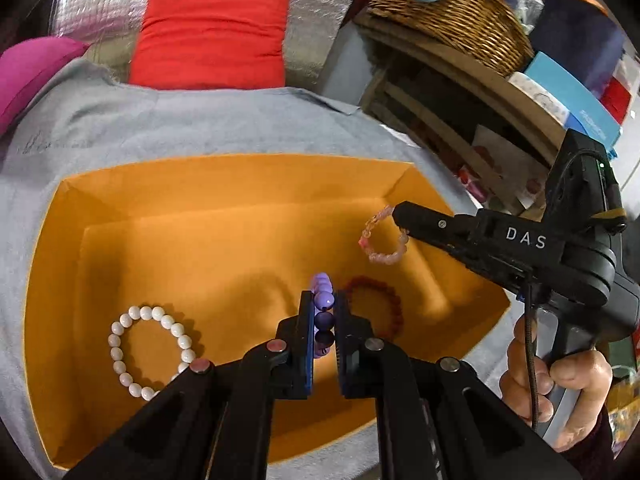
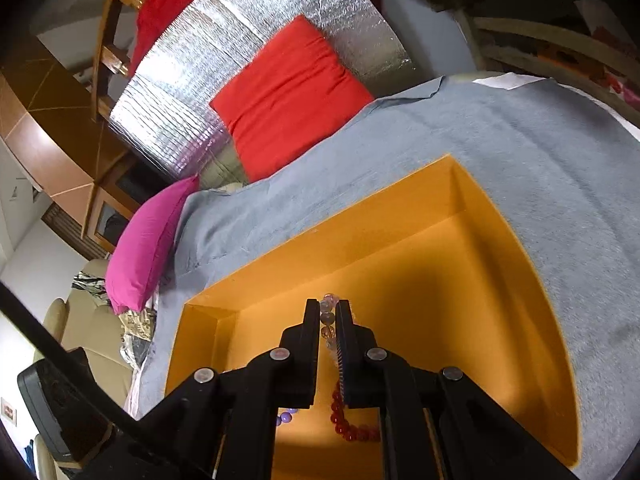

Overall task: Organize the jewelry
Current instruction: 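Open both grippers to release the purple and pink-and-white bracelets into the box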

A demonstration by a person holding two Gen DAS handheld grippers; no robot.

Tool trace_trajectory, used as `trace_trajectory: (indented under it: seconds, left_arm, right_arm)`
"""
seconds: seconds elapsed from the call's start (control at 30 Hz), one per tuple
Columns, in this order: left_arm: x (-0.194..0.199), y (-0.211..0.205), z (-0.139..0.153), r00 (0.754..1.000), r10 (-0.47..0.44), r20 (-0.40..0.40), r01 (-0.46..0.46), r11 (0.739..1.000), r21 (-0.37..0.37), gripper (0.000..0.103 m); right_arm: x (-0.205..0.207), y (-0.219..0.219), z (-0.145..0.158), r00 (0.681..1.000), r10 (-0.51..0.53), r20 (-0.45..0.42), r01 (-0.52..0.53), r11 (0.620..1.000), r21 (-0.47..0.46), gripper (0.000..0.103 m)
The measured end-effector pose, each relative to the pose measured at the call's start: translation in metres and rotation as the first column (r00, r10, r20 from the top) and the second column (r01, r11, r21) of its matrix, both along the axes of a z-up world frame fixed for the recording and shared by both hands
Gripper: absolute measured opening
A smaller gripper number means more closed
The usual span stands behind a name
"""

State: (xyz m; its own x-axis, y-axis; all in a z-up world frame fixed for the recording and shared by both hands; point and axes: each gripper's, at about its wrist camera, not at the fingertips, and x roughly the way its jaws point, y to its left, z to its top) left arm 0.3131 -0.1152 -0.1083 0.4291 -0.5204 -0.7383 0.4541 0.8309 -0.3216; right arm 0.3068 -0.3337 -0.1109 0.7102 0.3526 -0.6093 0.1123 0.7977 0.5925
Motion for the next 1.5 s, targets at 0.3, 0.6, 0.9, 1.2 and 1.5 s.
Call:
trace_trajectory:
  seconds: [0.3,0.6,0.9,1.2,1.5]
  left_arm:
    - [0.009,-0.002,-0.017,0.998,0.046,-0.053,-0.04,0.994,0.104,0.014]
    - [-0.003,0.016,0.018,0.989,0.13,0.071,-0.14,0.978,0.157,0.071]
    - [-0.059,0.046,0.058,0.937,0.271,0.22,-0.313,0.931,0.185,0.086]
    - [-0.145,0.063,0.054,0.902,0.196,0.385,-0.336,0.88,0.337,0.086]
    - [-0.17,0.1,0.01,0.926,0.188,0.327,-0.298,0.895,0.332,0.086]
  right_arm:
    - [0.011,-0.008,-0.021,0.99,-0.099,-0.104,0.094,0.994,-0.055,0.013]
    - [-0.02,-0.038,0.013,0.985,-0.173,-0.007,0.172,0.983,-0.065,0.026]
    - [-0.084,-0.048,0.051,0.989,-0.142,0.047,0.145,0.987,-0.067,0.027]
    - [-0.157,-0.051,0.059,0.995,-0.084,0.05,0.088,0.992,-0.09,0.049]
    - [-0.177,-0.031,0.011,0.99,0.002,-0.139,0.002,1.0,0.028,0.049]
